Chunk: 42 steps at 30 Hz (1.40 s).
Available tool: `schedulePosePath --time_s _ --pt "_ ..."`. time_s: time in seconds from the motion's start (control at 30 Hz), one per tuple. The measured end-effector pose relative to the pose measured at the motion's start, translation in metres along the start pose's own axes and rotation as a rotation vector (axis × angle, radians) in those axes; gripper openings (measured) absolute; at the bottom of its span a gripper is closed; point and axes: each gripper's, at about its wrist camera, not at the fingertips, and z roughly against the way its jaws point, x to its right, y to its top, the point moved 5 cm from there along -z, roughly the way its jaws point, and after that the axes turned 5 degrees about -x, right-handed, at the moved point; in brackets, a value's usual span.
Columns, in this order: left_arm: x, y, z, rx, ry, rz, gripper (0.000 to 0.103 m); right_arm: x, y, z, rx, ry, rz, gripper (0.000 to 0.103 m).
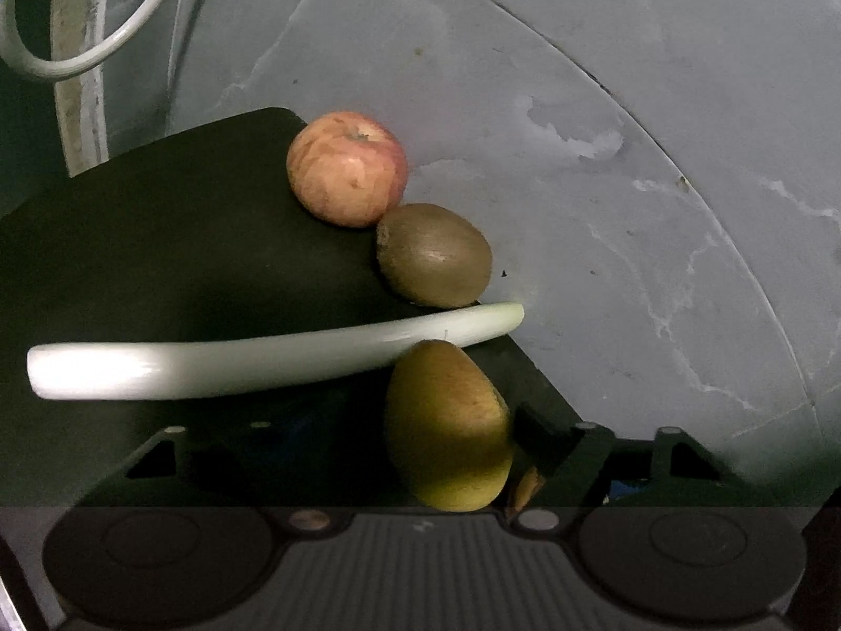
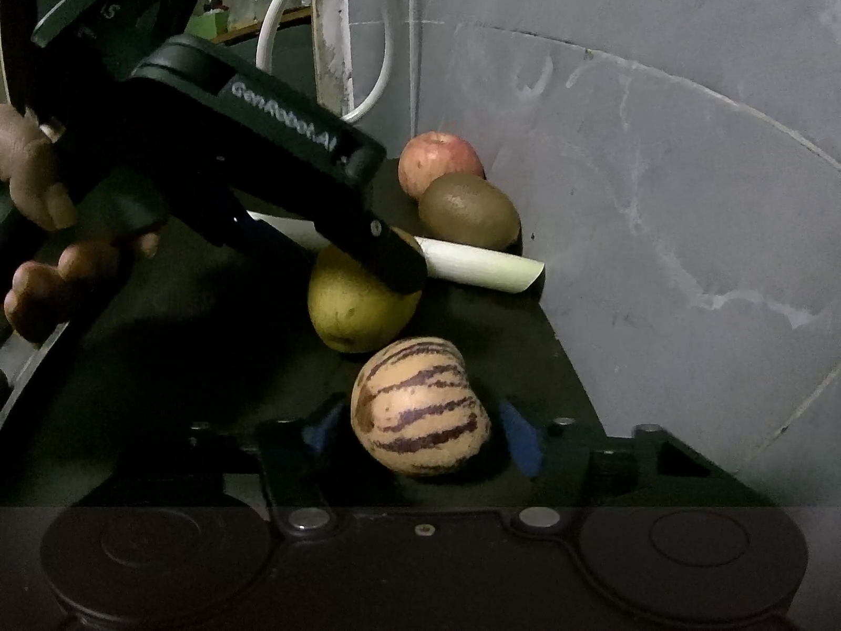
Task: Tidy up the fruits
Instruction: 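Grasp the yellow-green pear with the left tool while the right tool grasps the striped pepino, then carry the pear and striped pepino over the metal tray with both tools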
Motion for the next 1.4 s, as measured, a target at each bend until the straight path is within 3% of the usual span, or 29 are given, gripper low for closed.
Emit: schedulePosePath --time_s 0.1,0.23,0.63,1.0,1.4 --pt "0.003 -0.001 -0.001 -0.002 -0.015 0.007 0.070 -0.001 0.000 0.002 0.008 0.004 -0.008 0.052" --pt "0.007 -0.002 -0.003 -0.006 -0.033 0.017 0.059 -0.002 -0.001 0.002 0.016 -0.008 -0.019 0.052" --pt "0.011 -0.018 0.002 -0.005 -0.028 0.058 0.058 -0.006 -0.010 0.013 0.022 -0.011 -0.078 0.052" --pt "0.007 -0.071 0.030 -0.029 -0.085 0.152 0.058 -0.021 -0.041 0.047 0.013 -0.011 -0.146 0.051" --pt "0.002 -0.127 0.091 0.037 -0.122 0.221 0.058 -0.055 -0.067 0.088 0.025 -0.010 -0.195 0.051"
